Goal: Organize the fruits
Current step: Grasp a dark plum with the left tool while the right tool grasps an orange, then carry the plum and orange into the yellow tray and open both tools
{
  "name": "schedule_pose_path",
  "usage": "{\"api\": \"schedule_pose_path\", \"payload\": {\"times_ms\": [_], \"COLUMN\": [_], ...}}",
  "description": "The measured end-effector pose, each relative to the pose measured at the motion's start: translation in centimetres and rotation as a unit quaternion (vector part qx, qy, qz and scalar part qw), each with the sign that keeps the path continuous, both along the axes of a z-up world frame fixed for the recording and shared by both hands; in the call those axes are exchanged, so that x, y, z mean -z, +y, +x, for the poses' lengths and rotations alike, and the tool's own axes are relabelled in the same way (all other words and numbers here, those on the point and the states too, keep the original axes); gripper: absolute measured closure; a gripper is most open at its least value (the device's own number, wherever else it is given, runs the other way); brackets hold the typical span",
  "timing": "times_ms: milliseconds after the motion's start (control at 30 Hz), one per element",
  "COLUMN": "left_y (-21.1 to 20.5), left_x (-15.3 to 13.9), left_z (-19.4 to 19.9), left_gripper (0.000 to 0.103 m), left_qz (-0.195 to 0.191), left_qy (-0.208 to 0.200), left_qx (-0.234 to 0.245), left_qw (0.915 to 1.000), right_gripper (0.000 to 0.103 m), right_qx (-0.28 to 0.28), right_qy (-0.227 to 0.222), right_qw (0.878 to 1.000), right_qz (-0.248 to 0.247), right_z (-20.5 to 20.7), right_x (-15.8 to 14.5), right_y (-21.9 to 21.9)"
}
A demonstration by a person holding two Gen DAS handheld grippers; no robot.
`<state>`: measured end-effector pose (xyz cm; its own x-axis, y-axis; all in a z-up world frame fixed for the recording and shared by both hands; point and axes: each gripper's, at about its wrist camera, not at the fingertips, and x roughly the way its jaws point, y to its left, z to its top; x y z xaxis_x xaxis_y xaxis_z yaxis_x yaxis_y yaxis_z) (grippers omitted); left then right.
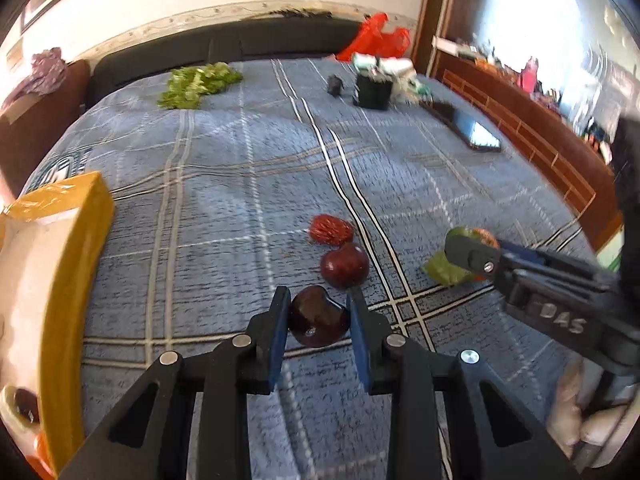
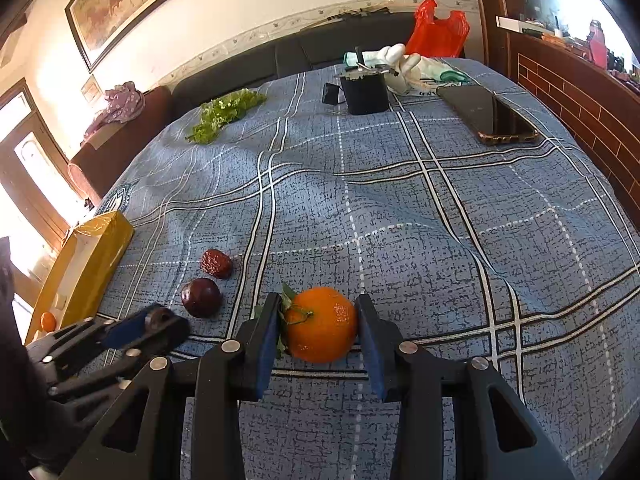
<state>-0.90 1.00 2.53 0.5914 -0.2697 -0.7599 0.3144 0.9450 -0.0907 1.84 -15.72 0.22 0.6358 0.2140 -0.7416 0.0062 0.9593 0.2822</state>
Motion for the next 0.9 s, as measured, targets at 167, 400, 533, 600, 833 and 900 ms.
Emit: {"api": "schedule_pose_path", "payload": {"times_ms": [167, 400, 533, 600, 833, 900], "left_y": [3.2, 5.5, 6.6, 7.3, 10.8, 11.9], "left_x": [-2.5, -4.5, -5.0, -5.3, -6.1, -6.2], "left_z": [-2.1, -4.4, -5.6, -6.1, -7.6, -7.9], "left_gripper": [0.075, 0.075, 0.075, 0.075, 0.075, 0.075], "left_qz": [-0.024, -0.014, -0.014, -0.014, -0.017, -0.022], "left_qy": [-0.018, -0.044, -0.052, -0.055, -0.060, -0.059], "left_qx": [-0.035, -0.078, -0.096, -0.106, -0.148, -0.160], "left_qw": [0.9989, 0.9959, 0.9939, 0.9927, 0.9870, 0.9851], "right_gripper": [0.063, 0.063, 0.063, 0.063, 0.062, 0.062], "right_qx": [0.001, 0.013, 0.017, 0.021, 0.010, -0.007], "right_qy": [-0.009, -0.018, -0.021, -0.025, -0.045, -0.047], "right_qw": [1.000, 1.000, 0.999, 0.999, 0.998, 0.998], "right_qz": [-0.009, -0.019, -0.022, -0.029, -0.040, -0.034], "right_z": [-0.3, -0.5, -0.6, -0.7, -2.2, -2.9], "right_x": [-0.2, -0.3, -0.4, -0.5, -2.2, -3.0], "right_y": [0.4, 0.3, 0.2, 0.2, 1.9, 3.0]}}
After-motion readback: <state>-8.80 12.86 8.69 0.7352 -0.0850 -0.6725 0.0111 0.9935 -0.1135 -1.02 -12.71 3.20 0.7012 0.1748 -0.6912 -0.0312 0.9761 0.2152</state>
